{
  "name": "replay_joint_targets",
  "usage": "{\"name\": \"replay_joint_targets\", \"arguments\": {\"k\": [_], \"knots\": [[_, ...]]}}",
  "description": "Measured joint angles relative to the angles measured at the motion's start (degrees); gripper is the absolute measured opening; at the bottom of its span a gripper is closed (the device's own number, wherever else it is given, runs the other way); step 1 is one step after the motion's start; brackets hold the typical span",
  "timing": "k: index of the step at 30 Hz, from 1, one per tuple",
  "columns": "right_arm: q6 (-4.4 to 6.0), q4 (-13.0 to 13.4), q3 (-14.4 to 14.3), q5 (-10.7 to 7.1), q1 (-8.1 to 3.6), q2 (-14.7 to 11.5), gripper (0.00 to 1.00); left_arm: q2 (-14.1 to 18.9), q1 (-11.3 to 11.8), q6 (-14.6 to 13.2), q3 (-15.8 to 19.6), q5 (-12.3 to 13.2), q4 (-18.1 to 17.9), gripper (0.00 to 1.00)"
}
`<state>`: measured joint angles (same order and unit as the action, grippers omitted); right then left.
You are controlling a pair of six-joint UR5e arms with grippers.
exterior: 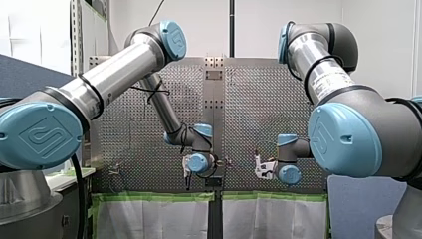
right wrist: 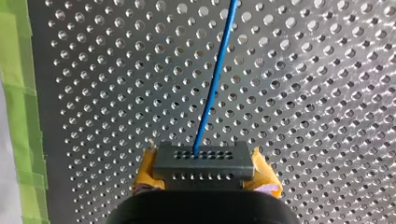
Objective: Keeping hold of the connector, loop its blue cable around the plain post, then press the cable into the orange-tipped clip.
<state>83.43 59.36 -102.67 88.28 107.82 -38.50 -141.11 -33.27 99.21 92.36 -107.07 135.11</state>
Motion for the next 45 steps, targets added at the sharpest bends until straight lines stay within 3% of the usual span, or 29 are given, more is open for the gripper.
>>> {"name": "replay_joint_targets", "arguments": {"k": [9, 20, 45], "knots": [[0.00, 0.19, 0.23, -0.88, -0.50, 0.04, 0.00, -0.57, 0.40, 0.24, -1.67, 0.28, 1.02, 0.00], [0.00, 0.13, 0.98, -1.08, -1.03, 0.08, 0.00, -4.97, 0.94, 0.44, -6.66, 0.22, 5.40, 0.00], [0.27, 0.16, 4.21, -1.62, -3.42, 0.13, 0.00, -5.19, 5.36, 1.87, -10.88, 3.18, 9.26, 0.00]]}}
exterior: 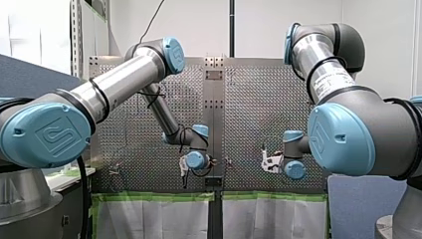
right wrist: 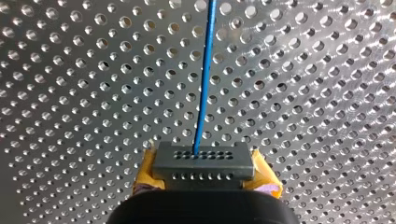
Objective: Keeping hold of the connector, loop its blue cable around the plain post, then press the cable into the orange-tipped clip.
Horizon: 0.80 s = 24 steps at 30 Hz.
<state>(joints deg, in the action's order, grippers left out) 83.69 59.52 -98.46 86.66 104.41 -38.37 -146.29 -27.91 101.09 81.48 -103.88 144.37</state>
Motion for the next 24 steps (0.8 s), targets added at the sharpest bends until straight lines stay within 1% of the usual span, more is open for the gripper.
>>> {"name": "replay_joint_targets", "arguments": {"k": [3, 7, 10, 15, 23, 24], "knots": [[0.32, -0.03, 0.46, -0.83, -0.20, 0.04, 0.00, -0.01, 0.29, 0.34, -0.28, 0.18, 0.05, 0.00], [1.64, -0.98, 1.63, -2.77, -0.35, 0.06, 0.00, 0.00, 0.63, 0.53, -1.06, 0.21, 0.31, 0.00], [2.10, -1.96, 2.53, -3.61, -0.42, 0.08, 0.00, 0.00, 0.88, 0.92, -2.19, 0.22, 1.01, 0.00], [2.25, -3.24, 3.42, -3.87, -0.71, 0.15, 0.00, 0.00, 1.05, 1.90, -3.17, 0.06, 1.49, 0.00], [2.20, -4.07, 3.80, -3.93, -1.36, 0.27, 0.00, -0.01, 1.13, 1.95, -3.35, -0.29, 1.60, 0.00], [2.16, -4.11, 3.86, -3.91, -1.41, 0.28, 0.00, -0.02, 1.14, 1.94, -3.35, -0.31, 1.60, 0.02]]}}
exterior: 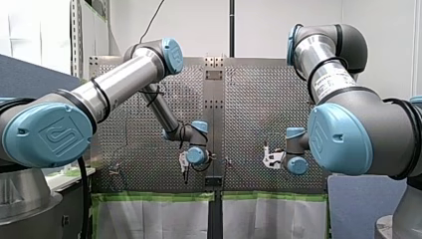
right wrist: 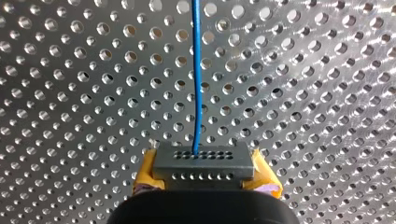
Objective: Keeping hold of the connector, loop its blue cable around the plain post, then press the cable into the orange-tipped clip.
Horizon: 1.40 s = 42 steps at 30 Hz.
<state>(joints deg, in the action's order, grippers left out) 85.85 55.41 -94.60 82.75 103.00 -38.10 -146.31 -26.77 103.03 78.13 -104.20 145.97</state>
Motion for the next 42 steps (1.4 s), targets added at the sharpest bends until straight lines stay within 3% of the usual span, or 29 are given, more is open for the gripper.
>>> {"name": "replay_joint_targets", "arguments": {"k": [6, 11, 18, 23, 26, 30, 35, 37, 38, 39, 40, 42], "knots": [[0.04, -0.27, 0.49, 0.45, -0.40, 0.12, 0.00, 0.02, 0.13, 0.20, -0.02, 0.05, -0.01, 0.02], [0.05, -0.87, 1.42, -0.73, -0.53, 0.67, 0.00, 0.02, 0.27, 0.26, -0.02, 0.02, -0.05, 0.02], [-1.08, -3.77, 4.26, -1.57, -0.61, 3.48, 0.00, 0.02, 0.44, 0.05, -0.02, -0.07, 0.05, 0.02], [-1.56, -5.37, 5.37, -1.59, -0.79, 4.12, 0.00, 0.02, 0.61, 0.05, -0.01, -0.08, 0.03, 0.02], [-1.41, -5.11, 5.78, -1.65, -0.83, 4.17, 0.00, 0.03, 0.69, 0.04, -0.02, -0.08, -0.05, 0.05], [-1.20, -4.52, 6.09, -1.69, -0.88, 4.23, 0.00, 0.03, 0.78, -0.07, -0.02, -0.04, -0.10, 0.22], [-1.12, -4.36, 6.28, -1.71, -0.90, 4.28, 0.00, 0.03, 0.87, -0.23, -0.02, 1.31, -0.03, 0.25], [-1.11, -4.44, 6.32, -1.71, -0.90, 4.29, 0.00, 0.05, 0.92, -0.30, -0.02, 1.77, 0.27, 0.31], [-1.11, -4.50, 6.33, -1.71, -0.91, 4.29, 0.00, 0.04, 0.93, -0.37, -0.01, 1.96, 0.49, 0.43], [-1.11, -4.55, 6.33, -1.70, -0.90, 4.29, 0.00, 0.04, 0.92, -0.48, -0.01, 2.05, 0.71, 0.65], [-1.11, -4.60, 6.32, -1.71, -0.88, 4.29, 0.00, 0.04, 0.92, -0.74, -0.01, 2.12, 1.11, 0.65], [-1.11, -4.65, 6.32, -1.71, -0.87, 4.32, 0.00, 0.04, 0.92, -1.32, -0.01, 2.11, 1.85, 0.97]]}}
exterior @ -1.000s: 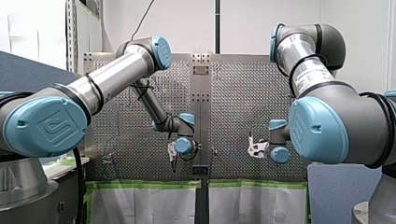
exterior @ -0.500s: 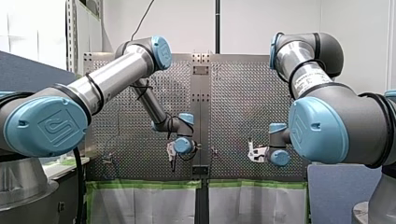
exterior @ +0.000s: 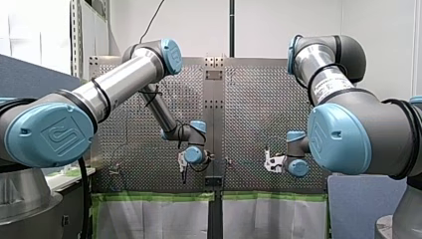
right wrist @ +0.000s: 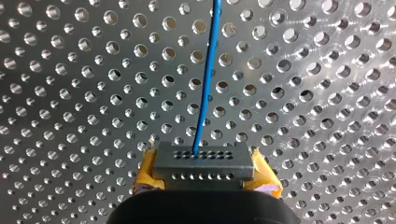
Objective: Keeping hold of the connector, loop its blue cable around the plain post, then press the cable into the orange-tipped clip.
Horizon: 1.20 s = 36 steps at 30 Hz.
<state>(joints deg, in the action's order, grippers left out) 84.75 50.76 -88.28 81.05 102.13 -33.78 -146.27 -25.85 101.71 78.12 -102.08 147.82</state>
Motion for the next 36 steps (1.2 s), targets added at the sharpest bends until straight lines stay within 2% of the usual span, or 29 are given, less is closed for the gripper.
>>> {"name": "replay_joint_targets", "arguments": {"k": [6, 12, 16, 22, 27, 32, 36], "knots": [[0.04, -0.06, 0.02, 0.00, 0.07, 0.01, 0.00, 0.10, -0.44, -2.76, 0.05, -1.76, 2.87, 1.00], [0.07, -0.49, 0.01, 0.00, 0.09, 0.05, 0.00, 1.86, -1.66, -5.77, 1.57, -3.62, 5.22, 1.00], [0.02, -0.95, 0.02, 0.00, 0.12, 0.08, 0.00, 3.74, -2.39, -7.72, 3.45, -2.40, 4.24, 1.00], [-0.07, -1.12, 0.02, 0.02, 0.28, 0.14, 0.00, 6.98, -3.99, -9.66, 6.88, 0.89, 0.99, 1.00], [-0.30, -1.50, 0.01, 0.04, 0.39, 0.14, 0.00, 7.83, -5.02, -10.57, 9.83, 3.48, -1.78, 1.00], [-0.45, -1.90, 0.00, 0.07, 0.45, 0.15, 0.00, 7.95, -5.94, -11.48, 12.81, 4.01, -1.76, 1.00], [-0.46, -2.02, -0.01, 0.08, 0.47, 0.15, 0.00, 7.91, -6.52, -12.01, 14.86, 3.42, -1.17, 1.00]]}}
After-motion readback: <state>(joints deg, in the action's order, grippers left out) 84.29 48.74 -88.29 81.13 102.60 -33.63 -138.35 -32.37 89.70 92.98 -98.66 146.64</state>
